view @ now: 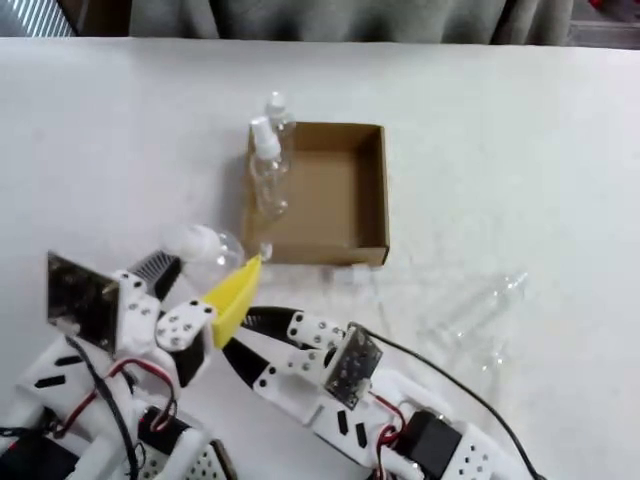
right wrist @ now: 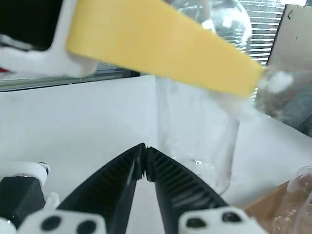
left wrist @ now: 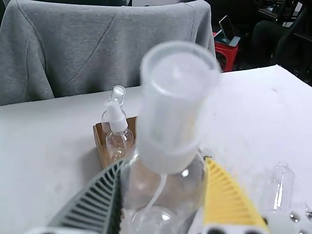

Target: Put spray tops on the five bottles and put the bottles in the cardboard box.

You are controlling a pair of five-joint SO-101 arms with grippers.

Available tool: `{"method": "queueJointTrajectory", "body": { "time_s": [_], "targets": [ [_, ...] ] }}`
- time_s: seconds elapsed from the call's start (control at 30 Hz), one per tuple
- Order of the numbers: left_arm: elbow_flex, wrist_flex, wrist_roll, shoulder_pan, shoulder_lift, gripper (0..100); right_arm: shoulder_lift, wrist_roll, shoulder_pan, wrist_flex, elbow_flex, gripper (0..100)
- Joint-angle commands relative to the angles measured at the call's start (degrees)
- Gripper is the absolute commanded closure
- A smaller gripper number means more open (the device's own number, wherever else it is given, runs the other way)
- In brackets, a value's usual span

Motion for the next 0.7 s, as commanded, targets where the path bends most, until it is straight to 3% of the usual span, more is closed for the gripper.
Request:
{"method": "queueJointTrajectory", "body": {
  "time_s": [0.0,0.23,0.53,0.67],
  "targets": [
    [2.8,-5.1,-0.5,2.6,-0.1,98,0.3,-0.1,3.6,8.2,-0.4,98.3],
    [10.6,-17.3,-0.5,-4.4,0.0,98,0.3,0.3,16.1,16.7,-0.5,98.3],
    [20.8,-31.1,-2.1,-4.4,0.6,98,0.3,3.9,31.5,24.0,1.2,98.3],
    [19.4,-36.6,-2.0,-4.7,8.8,98,0.3,4.0,35.4,22.9,5.5,98.3]
  ]
}}
